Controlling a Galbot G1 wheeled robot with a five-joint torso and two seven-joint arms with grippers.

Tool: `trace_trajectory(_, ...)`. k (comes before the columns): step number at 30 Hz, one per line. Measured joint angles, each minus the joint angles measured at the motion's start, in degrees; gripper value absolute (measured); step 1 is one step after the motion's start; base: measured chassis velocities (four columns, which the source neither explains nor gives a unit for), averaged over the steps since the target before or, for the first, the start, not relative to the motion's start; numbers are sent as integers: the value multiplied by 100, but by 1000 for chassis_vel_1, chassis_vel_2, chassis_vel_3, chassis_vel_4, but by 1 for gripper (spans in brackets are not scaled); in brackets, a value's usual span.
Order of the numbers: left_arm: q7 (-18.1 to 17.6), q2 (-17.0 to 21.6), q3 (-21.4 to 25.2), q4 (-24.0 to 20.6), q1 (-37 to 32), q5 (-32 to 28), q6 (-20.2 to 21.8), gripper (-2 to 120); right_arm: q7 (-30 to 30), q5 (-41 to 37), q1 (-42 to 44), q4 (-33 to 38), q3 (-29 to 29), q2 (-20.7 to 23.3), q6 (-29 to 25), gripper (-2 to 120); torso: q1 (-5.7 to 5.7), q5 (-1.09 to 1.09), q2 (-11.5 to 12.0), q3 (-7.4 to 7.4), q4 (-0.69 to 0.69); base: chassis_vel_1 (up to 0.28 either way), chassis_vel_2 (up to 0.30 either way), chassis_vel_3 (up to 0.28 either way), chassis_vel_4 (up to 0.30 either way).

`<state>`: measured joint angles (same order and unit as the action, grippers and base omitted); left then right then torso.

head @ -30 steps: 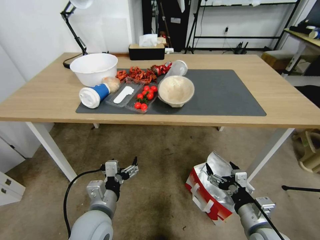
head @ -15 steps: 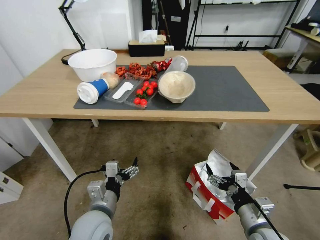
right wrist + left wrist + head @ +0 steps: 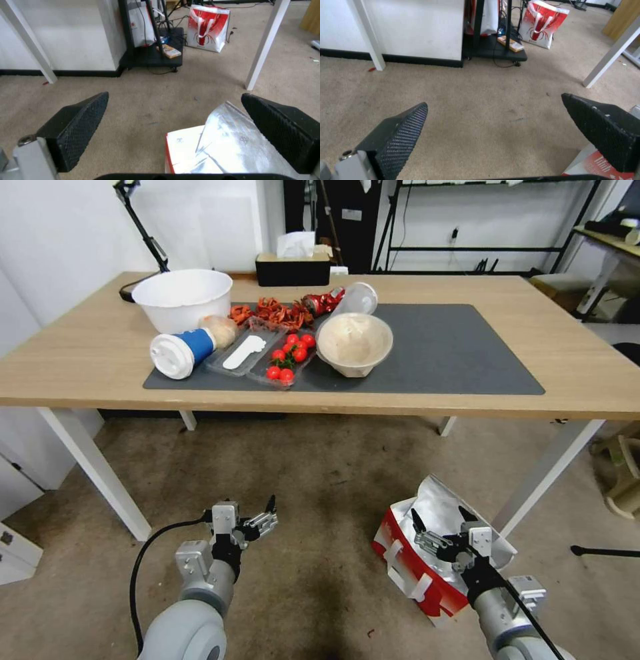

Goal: Pick up the food delivery bag from the floor and place it on the table.

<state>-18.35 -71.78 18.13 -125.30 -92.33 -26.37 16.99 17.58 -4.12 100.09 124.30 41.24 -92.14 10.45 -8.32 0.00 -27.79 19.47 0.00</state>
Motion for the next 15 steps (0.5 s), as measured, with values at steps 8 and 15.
trace_trajectory(8,2,0,0,2,10,-4,-9,100,2,7,-10,-7,0,0,-1,100,62,0,180,-116,0,0,0,0,0)
trace_trajectory(15,3,0,8,2,-5,-5,-20,100,3,8,-13,-13,2,0,-3,100,120,0,342,-221,0,0,0,0,0)
